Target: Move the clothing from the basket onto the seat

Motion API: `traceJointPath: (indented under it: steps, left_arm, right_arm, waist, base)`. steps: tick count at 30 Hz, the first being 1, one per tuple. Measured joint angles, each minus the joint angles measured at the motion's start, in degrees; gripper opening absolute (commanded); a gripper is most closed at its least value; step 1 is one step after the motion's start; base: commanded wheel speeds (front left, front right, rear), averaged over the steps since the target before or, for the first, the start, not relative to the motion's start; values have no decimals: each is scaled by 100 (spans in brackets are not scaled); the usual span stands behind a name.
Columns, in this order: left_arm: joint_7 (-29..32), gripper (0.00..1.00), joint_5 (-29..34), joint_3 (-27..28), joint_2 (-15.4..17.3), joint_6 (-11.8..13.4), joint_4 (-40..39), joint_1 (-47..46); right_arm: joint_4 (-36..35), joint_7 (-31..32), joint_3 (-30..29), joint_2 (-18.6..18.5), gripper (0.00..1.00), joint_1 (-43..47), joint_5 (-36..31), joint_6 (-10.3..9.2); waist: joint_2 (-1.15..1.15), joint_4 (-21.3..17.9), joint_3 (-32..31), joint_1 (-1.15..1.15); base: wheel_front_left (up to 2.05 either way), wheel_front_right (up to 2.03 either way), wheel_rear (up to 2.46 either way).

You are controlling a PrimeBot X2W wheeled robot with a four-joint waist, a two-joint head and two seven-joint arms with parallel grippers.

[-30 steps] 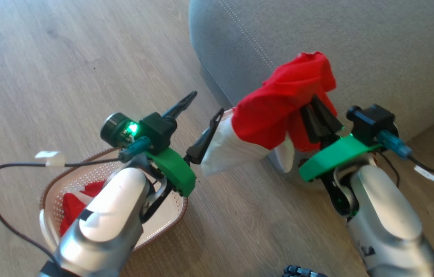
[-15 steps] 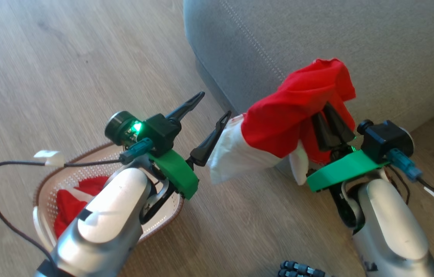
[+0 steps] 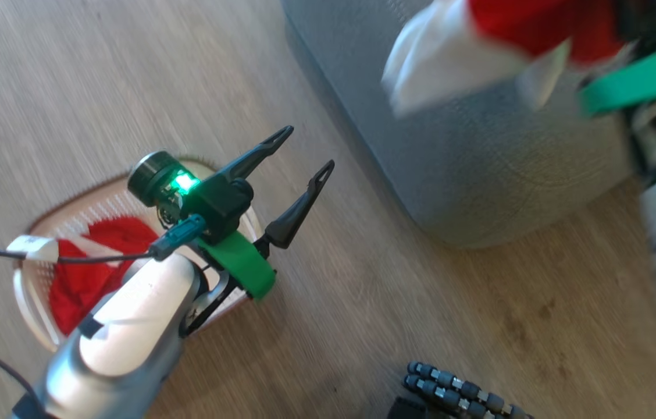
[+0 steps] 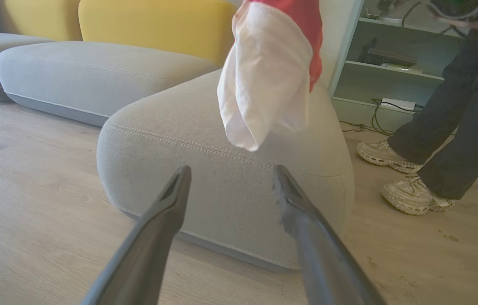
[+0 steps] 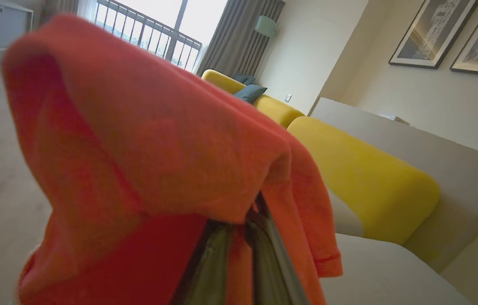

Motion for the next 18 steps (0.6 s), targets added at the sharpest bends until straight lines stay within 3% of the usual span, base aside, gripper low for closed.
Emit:
traceJointPath:
  steps: [4,8,18]
  left_arm:
    - [0,100,0,-241,250,0,-225,-54]
    - [1,100,-2,-444,474,1,-428,-340]
    - [13,100,-13,-808,802,1,-968,-1011]
  right_arm:
    - [586,0,-431,-564,0,-918,-165,0]
    - [1003,79,-871,-891,0,-1649,-323,0]
    - [1555,631,-3051,-1294,0,-2354,-832,0]
  waist:
    - [0,142,470,0]
    - [0,307,881,1]
    - [0,896,1812,1]
  base:
    - [0,0,0]
    - [0,0,0]
    - [0,0,0]
